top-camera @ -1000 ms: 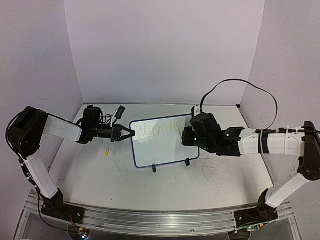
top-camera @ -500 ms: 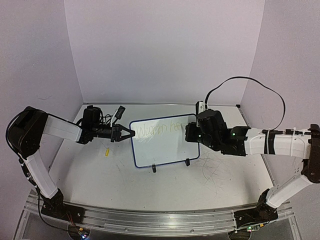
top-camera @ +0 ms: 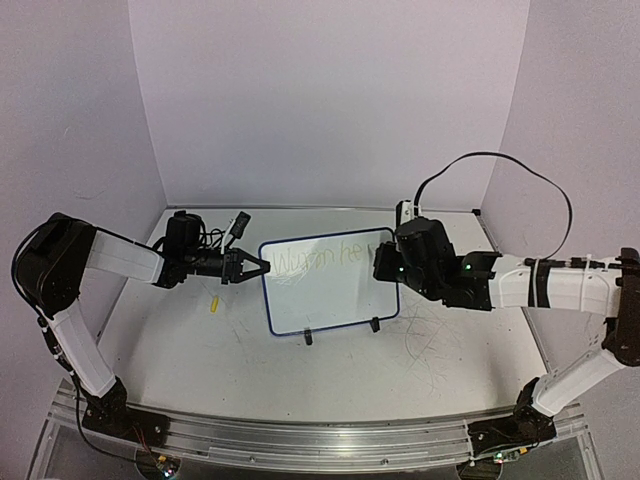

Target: Write a sentence on the whiteboard

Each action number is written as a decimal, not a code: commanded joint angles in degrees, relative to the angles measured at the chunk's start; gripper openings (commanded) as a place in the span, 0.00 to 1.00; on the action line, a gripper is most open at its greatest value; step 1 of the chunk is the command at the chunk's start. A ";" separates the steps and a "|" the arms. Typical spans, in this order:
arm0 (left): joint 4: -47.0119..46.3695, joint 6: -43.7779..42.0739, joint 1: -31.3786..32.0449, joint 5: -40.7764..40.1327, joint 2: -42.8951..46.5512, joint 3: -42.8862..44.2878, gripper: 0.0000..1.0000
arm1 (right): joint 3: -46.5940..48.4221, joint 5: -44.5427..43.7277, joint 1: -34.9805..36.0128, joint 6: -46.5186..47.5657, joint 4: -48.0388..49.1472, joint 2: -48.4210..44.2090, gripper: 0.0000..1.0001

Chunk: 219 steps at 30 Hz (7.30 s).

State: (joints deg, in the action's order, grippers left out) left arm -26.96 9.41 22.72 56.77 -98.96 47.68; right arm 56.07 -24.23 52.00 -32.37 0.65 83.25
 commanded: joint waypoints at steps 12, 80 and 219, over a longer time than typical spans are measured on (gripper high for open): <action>3.23 -3.61 0.06 -6.93 -0.75 1.49 0.00 | 2.80 -1.20 -0.59 0.70 1.33 2.63 0.00; 3.50 -3.78 0.05 -6.77 -0.98 1.87 0.00 | 4.42 -2.33 -1.15 1.68 -1.19 3.38 0.00; 4.73 -4.39 0.23 -7.42 -0.80 1.88 0.00 | -2.70 1.96 -2.16 -2.00 -3.20 -0.95 0.00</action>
State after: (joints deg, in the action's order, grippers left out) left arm -25.44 8.99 22.83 56.39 -98.96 48.42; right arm 54.63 -22.36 50.17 -32.88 -1.15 83.39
